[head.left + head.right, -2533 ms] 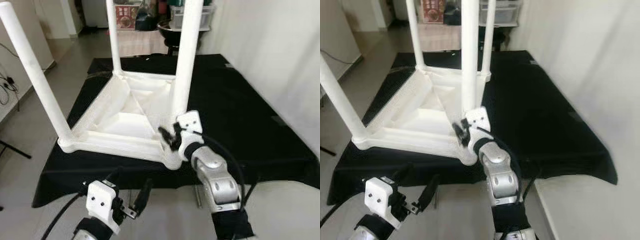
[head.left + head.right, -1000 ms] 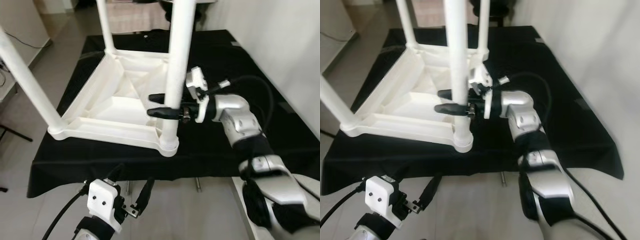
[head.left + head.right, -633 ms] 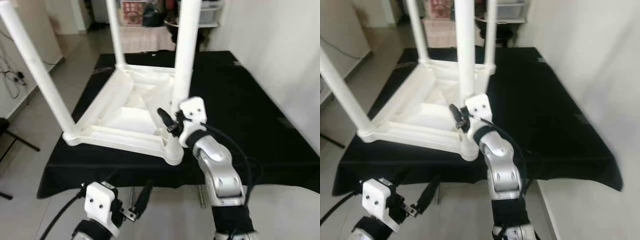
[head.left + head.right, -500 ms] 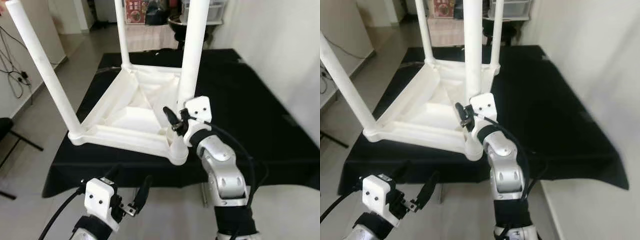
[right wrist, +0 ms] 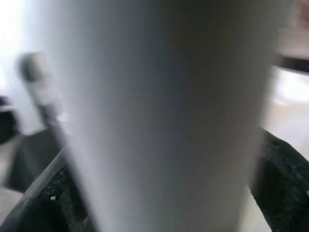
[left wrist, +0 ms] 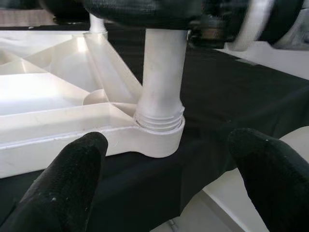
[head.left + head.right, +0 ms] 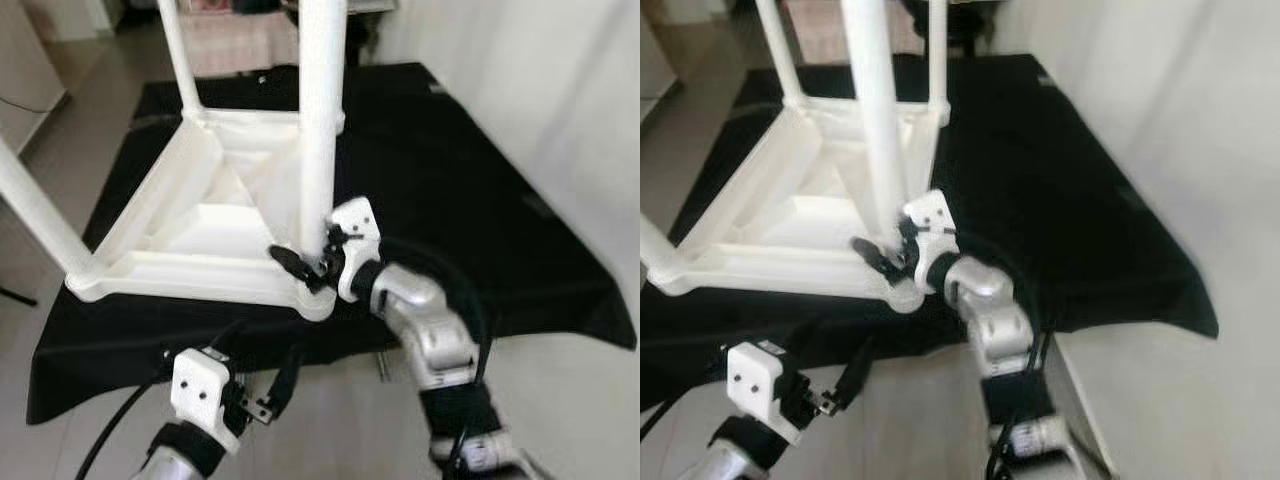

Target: Building children table

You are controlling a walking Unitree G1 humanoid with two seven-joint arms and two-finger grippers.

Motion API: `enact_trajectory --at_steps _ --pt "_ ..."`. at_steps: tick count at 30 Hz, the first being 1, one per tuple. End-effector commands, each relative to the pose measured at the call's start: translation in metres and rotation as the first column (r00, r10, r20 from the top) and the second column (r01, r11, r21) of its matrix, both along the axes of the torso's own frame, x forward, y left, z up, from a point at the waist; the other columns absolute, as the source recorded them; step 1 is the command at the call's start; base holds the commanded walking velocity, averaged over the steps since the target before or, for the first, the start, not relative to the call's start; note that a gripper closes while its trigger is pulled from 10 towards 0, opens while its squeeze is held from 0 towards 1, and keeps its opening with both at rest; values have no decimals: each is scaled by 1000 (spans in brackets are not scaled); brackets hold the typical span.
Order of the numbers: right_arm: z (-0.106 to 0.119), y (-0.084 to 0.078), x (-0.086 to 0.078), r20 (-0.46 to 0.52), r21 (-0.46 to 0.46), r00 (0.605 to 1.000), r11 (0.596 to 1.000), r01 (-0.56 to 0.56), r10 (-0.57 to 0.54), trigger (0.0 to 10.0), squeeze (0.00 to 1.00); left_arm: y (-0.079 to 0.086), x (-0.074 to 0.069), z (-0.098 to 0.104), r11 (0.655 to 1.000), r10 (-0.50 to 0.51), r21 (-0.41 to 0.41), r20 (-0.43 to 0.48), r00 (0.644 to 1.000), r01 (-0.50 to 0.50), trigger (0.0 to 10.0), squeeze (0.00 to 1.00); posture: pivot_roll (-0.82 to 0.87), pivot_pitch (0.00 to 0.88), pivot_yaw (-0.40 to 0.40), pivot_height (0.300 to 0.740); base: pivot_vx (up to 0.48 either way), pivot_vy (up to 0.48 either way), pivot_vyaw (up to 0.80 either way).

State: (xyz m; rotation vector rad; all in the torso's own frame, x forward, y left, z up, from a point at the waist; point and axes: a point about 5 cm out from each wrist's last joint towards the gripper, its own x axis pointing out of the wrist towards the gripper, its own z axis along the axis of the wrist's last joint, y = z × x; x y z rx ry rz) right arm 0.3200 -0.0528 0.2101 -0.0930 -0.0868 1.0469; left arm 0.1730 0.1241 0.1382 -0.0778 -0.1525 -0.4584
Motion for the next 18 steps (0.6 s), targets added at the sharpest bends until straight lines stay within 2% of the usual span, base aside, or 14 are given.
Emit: enact_trajectory --at_steps 1,2,3,5,9,11,12,13,18 --pt "-1 11 -9 11 -39 978 977 -210 210 10000 0 -1 -3 -3 1000 -1 -1 -19 1000 1 10000 0 79 112 -29 740 0 0 0" --pt "-1 11 -9 11 -39 978 977 -210 210 10000 0 -1 -3 -3 1000 -1 -1 -19 1000 1 10000 0 79 112 -29 740 0 0 0" --pt "0 9 -8 17 -75 960 958 -276 278 10000 0 -1 -4 -3 1000 -1 -1 -19 1000 1 10000 0 86 115 -28 740 0 0 0" --pt "2 5 -1 24 -120 942 936 -330 335 10000 0 -2 -6 -3 1000 0 -1 -20 1000 0 10000 0 91 119 -26 740 0 0 0" --pt "19 5 11 45 -136 912 907 -399 407 10000 0 -3 -10 -2 1000 -4 -2 -25 1000 4 10000 0 95 132 -21 740 0 0 0" --pt "24 6 13 49 -122 899 896 -428 436 10000 0 -3 -11 -2 1000 -6 -2 -27 1000 6 10000 0 95 133 -22 740 0 0 0" --pt "30 8 14 56 -106 892 891 -442 449 9137 0 -4 -11 -2 1000 -7 -2 -28 1000 7 10000 0 97 135 -22 740 0 0 0" --pt "35 10 16 61 -90 879 880 -467 473 0 0 -4 -12 -1 1000 -9 -3 -30 1000 9 10000 0 104 144 -21 740 0 0 0" --pt "37 10 18 61 -94 857 858 -505 511 0 0 -5 -14 -1 1000 -12 -4 -33 999 12 10000 0 105 149 -21 740 0 0 0"
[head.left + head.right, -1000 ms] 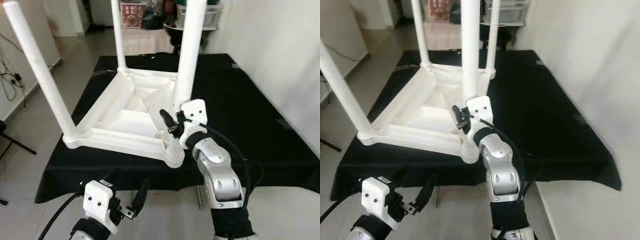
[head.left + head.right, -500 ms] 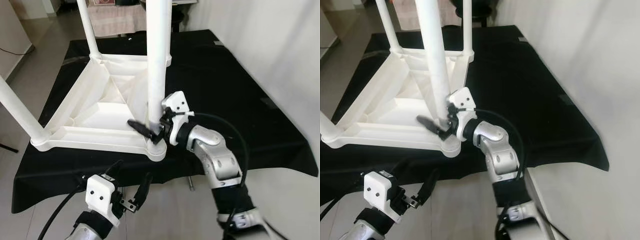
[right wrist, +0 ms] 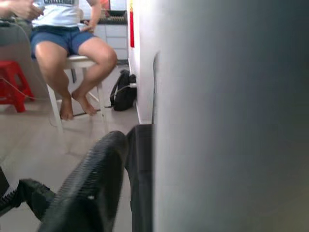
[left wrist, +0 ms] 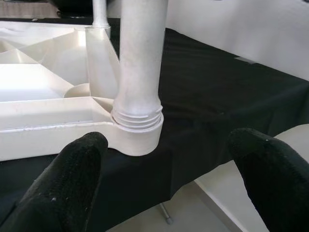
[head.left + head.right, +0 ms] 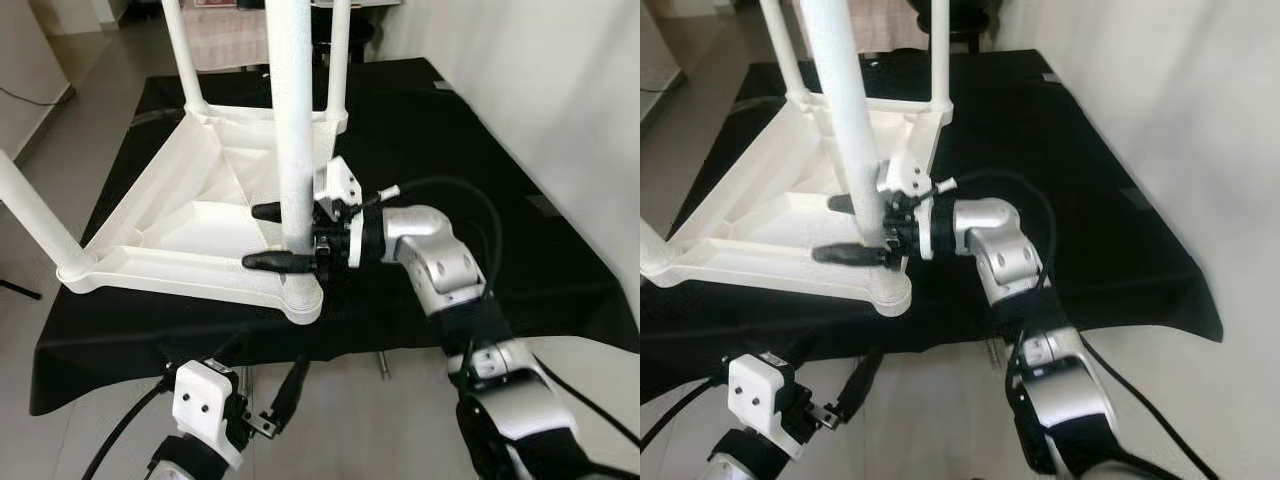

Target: Building children table

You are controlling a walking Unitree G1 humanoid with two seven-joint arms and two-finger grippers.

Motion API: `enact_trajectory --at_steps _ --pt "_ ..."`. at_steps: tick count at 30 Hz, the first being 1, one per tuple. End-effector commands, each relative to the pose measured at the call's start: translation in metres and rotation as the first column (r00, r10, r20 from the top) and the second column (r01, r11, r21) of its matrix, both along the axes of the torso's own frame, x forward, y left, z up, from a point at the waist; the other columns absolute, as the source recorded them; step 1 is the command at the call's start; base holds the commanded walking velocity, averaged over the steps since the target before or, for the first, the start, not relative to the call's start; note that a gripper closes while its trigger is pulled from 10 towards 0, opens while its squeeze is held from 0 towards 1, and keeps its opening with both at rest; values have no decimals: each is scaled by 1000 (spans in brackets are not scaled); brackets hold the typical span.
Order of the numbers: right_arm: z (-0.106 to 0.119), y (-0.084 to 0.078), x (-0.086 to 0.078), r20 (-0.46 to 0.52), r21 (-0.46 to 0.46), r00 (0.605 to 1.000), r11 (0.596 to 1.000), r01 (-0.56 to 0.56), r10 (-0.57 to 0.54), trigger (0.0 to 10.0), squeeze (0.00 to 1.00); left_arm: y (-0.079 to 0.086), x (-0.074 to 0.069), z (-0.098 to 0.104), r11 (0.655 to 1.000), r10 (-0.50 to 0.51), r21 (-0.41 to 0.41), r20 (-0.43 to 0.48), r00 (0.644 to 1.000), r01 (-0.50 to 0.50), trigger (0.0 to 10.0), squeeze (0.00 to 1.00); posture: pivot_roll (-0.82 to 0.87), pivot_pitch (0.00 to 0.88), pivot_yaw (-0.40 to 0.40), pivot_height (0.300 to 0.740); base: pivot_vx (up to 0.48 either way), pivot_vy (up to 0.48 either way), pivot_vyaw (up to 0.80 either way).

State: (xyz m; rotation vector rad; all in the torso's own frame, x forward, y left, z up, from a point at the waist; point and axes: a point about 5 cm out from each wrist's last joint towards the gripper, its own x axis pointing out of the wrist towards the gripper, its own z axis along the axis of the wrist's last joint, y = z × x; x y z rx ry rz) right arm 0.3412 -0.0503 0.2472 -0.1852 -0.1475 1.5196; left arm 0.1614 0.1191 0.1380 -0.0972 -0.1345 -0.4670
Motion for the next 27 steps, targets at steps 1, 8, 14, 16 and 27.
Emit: enact_trajectory --at_steps 1,8,14,16,27 --pt "-2 5 -3 -2 -20 996 996 -87 87 0 0 -1 -3 0 1000 -2 8 -13 1000 2 10000 0 101 156 -23 740 0 0 0" --pt "-16 -11 -4 -15 -58 998 996 -66 66 0 0 -3 -4 1 1000 -3 1 -14 1000 3 10000 0 86 160 -26 740 0 0 0" --pt "-34 -29 -4 -47 -70 985 985 161 -164 0 0 -2 -3 1 1000 -3 -3 -13 1000 3 10000 0 69 164 -39 740 0 0 0" --pt "-62 -33 -13 -127 -119 906 913 391 -404 0 0 -1 -2 2 1000 0 -4 -10 1000 0 10000 0 53 166 -34 740 0 0 0" --pt "-96 -38 -30 -84 -172 391 400 900 -917 0 0 5 7 0 1000 -4 5 -8 1000 4 10000 0 38 136 -12 740 0 0 0"
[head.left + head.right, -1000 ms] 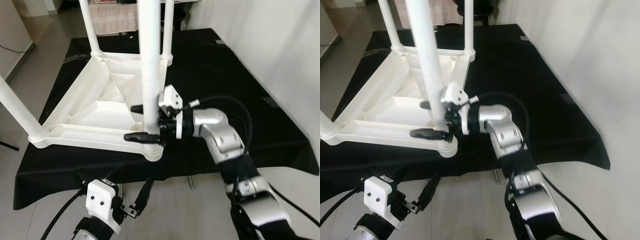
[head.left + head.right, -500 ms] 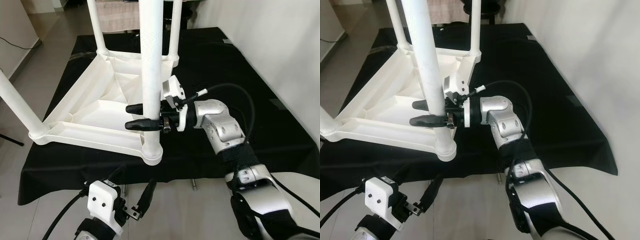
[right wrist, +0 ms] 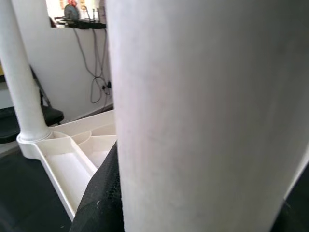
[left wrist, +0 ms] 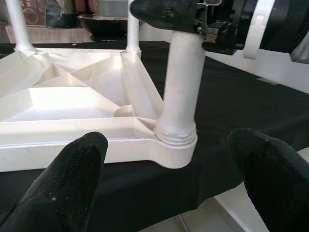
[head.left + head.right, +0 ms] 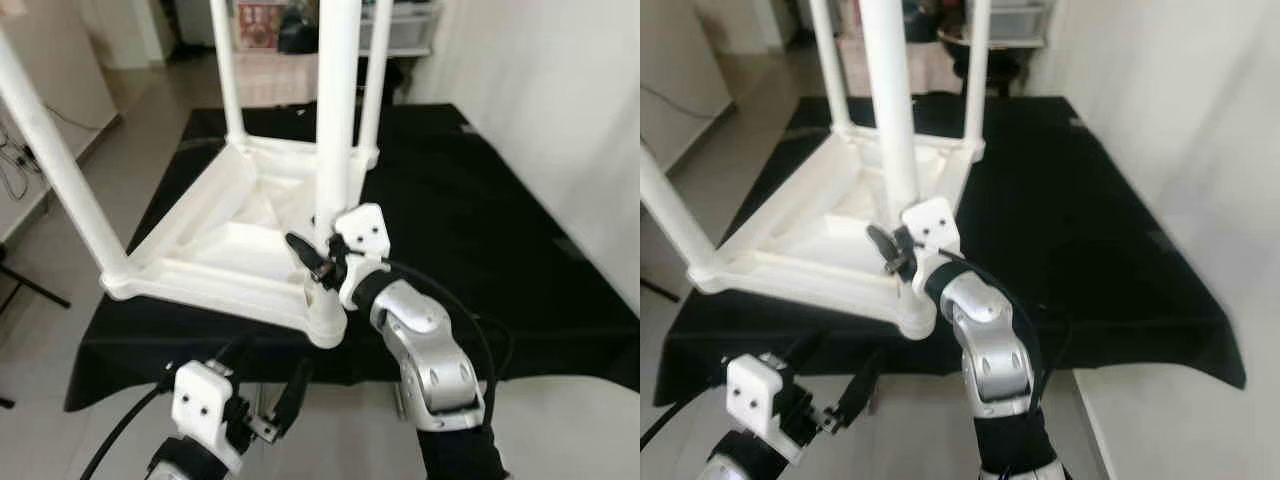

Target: Building children table

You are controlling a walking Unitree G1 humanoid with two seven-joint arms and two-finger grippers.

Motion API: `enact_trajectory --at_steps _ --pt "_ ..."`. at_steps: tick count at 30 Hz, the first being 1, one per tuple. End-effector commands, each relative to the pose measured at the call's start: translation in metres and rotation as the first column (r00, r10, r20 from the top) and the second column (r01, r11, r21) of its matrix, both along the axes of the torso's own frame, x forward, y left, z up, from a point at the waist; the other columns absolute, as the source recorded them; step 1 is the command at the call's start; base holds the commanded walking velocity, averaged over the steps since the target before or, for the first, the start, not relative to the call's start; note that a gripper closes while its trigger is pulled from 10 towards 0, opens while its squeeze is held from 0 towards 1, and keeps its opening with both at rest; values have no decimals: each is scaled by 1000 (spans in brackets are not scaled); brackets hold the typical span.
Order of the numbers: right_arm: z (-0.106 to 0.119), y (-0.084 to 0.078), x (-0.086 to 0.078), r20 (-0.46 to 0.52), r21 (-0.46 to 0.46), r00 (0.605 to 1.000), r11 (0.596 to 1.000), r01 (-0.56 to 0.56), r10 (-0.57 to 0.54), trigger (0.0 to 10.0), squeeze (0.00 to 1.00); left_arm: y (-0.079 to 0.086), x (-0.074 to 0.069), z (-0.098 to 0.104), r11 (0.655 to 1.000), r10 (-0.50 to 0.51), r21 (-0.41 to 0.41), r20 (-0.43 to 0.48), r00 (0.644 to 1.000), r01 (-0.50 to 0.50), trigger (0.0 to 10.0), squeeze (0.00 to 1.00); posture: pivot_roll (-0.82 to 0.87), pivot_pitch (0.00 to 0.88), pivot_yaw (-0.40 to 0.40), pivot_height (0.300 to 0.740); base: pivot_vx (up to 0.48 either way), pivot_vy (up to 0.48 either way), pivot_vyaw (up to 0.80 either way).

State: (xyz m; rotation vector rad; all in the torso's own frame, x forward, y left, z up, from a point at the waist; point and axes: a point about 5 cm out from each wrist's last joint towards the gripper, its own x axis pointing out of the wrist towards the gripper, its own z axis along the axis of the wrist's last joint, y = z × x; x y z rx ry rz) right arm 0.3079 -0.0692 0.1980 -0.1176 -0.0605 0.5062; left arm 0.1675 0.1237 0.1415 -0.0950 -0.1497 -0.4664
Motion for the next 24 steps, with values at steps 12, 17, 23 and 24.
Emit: enact_trajectory --at_steps 12,17,23,24 --pt "-15 -7 28 -157 34 987 999 -41 46 10000 1000 1 2 -4 1000 7 9 -17 1000 -7 10000 0 49 128 -23 740 0 0 0" --pt "-15 -7 28 -157 34 987 999 -41 46 10000 1000 1 2 -4 1000 7 9 -17 1000 -7 10000 0 49 128 -23 740 0 0 0" --pt "8 -5 38 -82 -7 925 928 -373 371 10000 0 0 0 -3 1000 6 6 -18 1000 -6 10000 0 68 139 -28 740 0 0 0" --pt "8 -5 38 -82 -7 925 928 -373 371 10000 0 0 0 -3 1000 6 6 -18 1000 -6 10000 0 68 139 -28 740 0 0 0"
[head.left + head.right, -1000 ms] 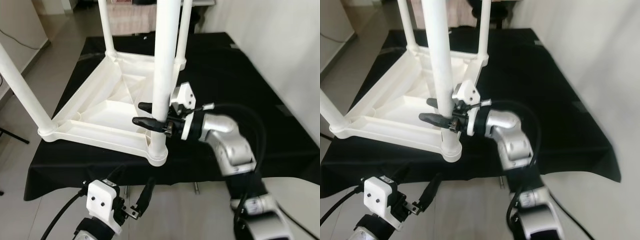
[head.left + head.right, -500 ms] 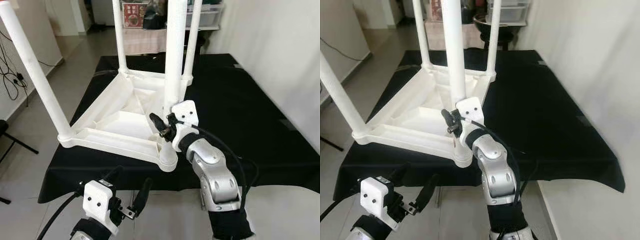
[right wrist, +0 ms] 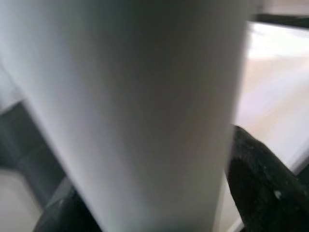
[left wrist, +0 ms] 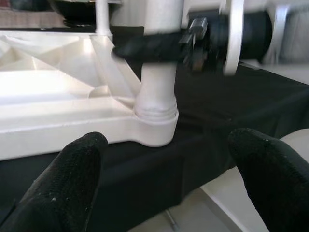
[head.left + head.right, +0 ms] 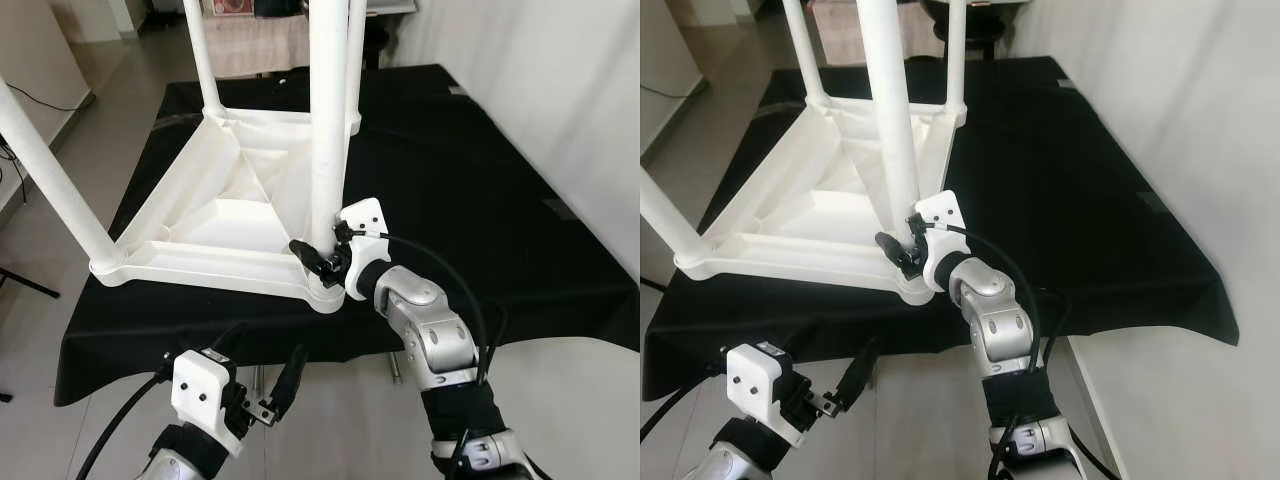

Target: Building children table

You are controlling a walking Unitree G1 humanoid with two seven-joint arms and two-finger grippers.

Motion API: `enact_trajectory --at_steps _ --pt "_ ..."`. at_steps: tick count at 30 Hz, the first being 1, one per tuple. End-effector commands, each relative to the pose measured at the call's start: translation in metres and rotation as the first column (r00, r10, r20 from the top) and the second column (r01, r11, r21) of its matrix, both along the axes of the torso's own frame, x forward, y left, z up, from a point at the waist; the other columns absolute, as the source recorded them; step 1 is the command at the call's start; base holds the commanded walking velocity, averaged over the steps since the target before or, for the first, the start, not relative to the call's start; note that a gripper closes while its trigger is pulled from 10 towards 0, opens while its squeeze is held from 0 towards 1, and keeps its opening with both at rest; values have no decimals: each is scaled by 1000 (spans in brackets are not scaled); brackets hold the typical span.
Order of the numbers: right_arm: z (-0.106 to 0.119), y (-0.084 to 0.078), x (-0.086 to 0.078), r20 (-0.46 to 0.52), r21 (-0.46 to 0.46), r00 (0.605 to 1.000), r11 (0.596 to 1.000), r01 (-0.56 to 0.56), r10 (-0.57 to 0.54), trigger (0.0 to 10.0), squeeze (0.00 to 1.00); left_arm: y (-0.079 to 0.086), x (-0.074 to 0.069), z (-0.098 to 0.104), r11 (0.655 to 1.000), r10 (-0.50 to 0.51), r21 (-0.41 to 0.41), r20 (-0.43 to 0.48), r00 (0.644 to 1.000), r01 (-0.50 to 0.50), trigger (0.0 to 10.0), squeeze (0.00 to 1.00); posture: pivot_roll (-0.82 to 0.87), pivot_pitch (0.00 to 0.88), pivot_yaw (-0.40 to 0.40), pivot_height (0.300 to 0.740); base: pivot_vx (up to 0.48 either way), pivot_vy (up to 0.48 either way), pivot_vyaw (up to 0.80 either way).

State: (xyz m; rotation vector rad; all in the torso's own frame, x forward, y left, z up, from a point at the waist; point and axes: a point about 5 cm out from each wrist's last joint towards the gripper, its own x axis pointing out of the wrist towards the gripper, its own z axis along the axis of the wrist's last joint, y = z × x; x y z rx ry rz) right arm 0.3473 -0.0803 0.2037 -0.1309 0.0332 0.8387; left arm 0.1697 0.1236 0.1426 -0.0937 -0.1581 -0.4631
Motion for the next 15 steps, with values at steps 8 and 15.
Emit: enact_trajectory --at_steps 8,15 --pt "34 -3 2 33 -45 844 844 -534 536 10000 0 -3 -8 -3 1000 -2 2 -31 1000 2 10000 0 85 155 -29 740 0 0 0" --pt "44 -1 9 32 -75 791 791 -608 611 3216 0 -6 -12 -3 1000 -8 -1 -39 999 8 10000 0 91 161 -31 740 0 0 0"
